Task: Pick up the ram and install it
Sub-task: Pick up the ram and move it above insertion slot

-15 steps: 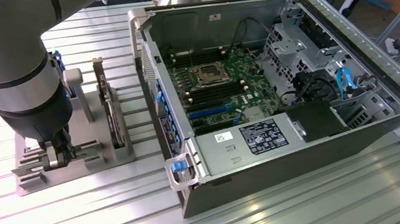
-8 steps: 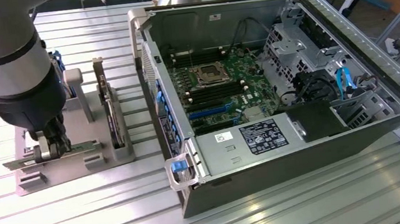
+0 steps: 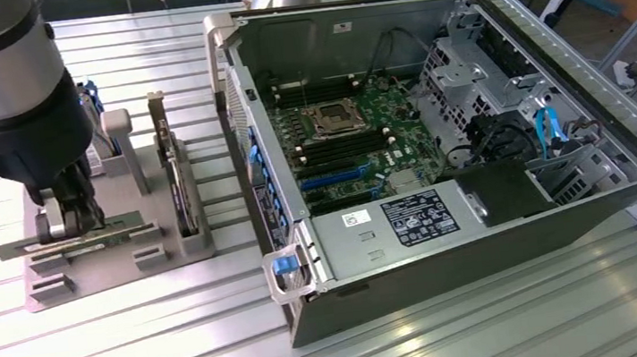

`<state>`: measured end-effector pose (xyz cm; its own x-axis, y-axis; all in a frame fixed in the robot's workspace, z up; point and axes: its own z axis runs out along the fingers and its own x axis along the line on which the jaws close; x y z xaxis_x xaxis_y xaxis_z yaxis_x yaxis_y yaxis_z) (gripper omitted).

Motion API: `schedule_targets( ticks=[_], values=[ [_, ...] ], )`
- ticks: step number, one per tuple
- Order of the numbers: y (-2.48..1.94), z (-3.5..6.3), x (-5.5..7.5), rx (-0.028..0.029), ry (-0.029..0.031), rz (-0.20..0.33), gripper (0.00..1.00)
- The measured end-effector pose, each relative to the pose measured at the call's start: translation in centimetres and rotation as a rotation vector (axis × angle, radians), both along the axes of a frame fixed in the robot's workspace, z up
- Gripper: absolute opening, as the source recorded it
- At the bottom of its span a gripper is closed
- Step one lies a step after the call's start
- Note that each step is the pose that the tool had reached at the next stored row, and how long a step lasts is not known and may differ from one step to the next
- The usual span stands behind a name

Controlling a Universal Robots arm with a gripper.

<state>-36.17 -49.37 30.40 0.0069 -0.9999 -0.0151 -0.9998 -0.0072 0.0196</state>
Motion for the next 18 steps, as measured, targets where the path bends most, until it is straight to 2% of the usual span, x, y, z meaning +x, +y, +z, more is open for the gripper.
schedule_targets(
  ticks=[6, 8, 12, 13, 17, 18],
  values=[
    [0.00, 2.16, 0.0, 0.0000, 0.0000, 0.000, 0.12],
    [0.00, 3.23, 0.0, 0.0000, 0.0000, 0.000, 0.12],
    [0.00, 4.76, 0.0, -0.0001, 0.0001, 0.000, 0.12],
    [0.00, 5.42, 0.0, 0.0000, 0.0000, 0.000, 0.12],
    [0.00, 6.50, 0.0, 0.0000, 0.0000, 0.000, 0.12],
    [0.00, 7.02, 0.0, 0.0000, 0.0000, 0.000, 0.12]
  ],
)
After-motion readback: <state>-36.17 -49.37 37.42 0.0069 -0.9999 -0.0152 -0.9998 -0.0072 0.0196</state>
